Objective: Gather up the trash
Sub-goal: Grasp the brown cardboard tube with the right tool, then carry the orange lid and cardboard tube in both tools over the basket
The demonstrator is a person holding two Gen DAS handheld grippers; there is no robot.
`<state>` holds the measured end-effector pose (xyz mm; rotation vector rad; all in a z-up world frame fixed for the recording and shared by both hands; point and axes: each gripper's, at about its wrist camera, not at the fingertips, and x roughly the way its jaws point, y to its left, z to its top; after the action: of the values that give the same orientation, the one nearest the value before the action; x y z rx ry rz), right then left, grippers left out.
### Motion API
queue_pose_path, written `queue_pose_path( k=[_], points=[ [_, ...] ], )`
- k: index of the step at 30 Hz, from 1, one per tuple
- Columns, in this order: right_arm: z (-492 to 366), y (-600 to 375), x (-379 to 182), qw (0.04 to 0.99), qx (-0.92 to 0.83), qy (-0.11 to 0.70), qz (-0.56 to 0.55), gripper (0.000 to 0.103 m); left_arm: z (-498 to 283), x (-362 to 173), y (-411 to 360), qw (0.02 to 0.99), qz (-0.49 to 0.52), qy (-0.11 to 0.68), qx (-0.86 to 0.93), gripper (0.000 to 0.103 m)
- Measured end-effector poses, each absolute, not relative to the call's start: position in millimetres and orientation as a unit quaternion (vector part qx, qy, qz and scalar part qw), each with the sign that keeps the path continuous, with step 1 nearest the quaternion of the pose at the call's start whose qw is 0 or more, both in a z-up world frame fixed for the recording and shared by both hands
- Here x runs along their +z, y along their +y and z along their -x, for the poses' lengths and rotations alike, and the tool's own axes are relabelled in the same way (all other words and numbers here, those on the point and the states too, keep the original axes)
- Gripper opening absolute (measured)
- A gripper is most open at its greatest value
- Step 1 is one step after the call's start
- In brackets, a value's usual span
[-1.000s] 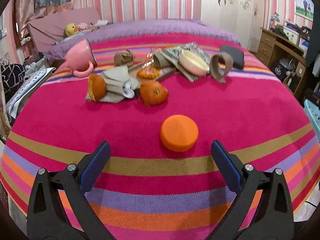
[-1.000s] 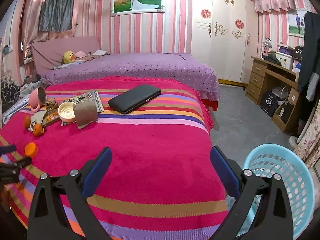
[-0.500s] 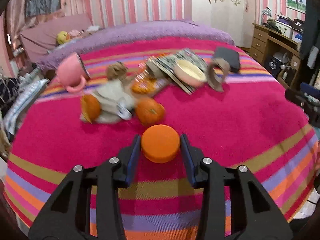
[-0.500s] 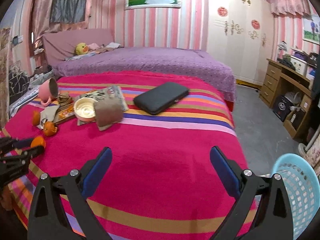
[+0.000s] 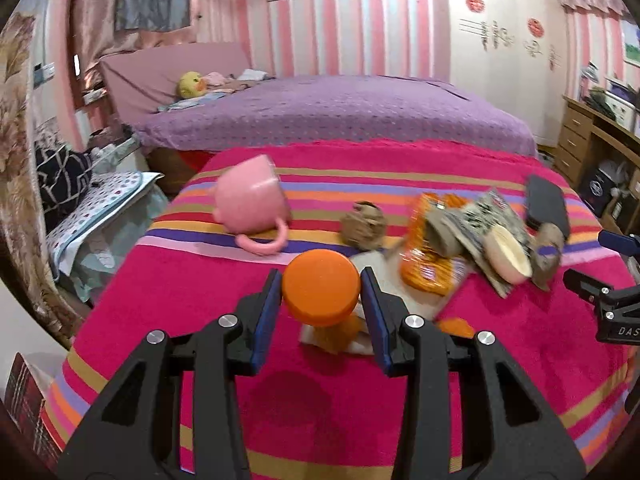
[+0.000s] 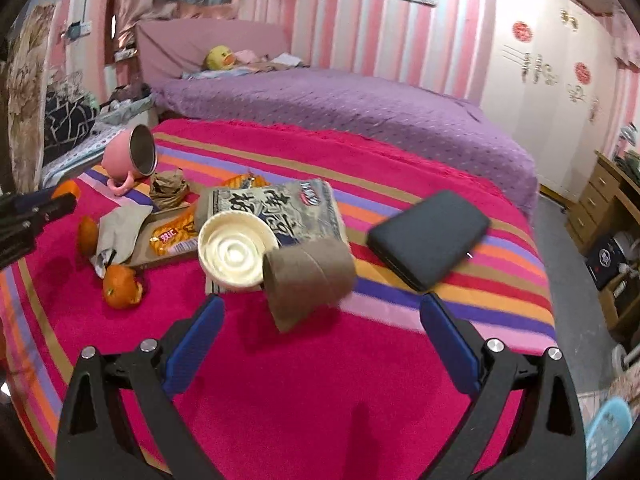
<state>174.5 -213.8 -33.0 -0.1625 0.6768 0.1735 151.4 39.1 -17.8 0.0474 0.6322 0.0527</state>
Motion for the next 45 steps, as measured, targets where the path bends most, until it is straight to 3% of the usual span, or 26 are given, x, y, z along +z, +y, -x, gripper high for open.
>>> queue_pose_path(
  k=[6, 9, 12, 27, 45],
  points=[
    [-203.0, -206.6, -39.5, 0.926, 0.11, 0.35, 0.091, 0.077, -163.9, -21.1, 60.9, 0.946, 0.001, 0.321, 0.048, 0.039],
    [-210.3, -204.7, -45.5, 0.919, 0.133, 0.361, 0.082, 0.058, -164.6, -21.2, 61.8, 0.945, 0.005, 0.322, 0.053, 0.039],
    [-205.7, -200.4, -48.5, 0.922, 0.134, 0.35, 0.093, 0.054, -165.3, -20.8, 60.4, 0.945, 0.004, 0.322, 0.054, 0.039],
    [-91.7, -264.0, 10.1, 0.959, 0.038, 0.262, 0.102, 0.053, -133.3, -8.0, -8.8, 0.956, -0.039, 0.292, 0.021, 0.039],
    [-31.8, -387.7, 6.3, 0.964, -0.042, 0.256, 0.062, 0.053, -94.2, -8.4, -93.0, 0.96, -0.047, 0.275, -0.023, 0.039]
  ],
)
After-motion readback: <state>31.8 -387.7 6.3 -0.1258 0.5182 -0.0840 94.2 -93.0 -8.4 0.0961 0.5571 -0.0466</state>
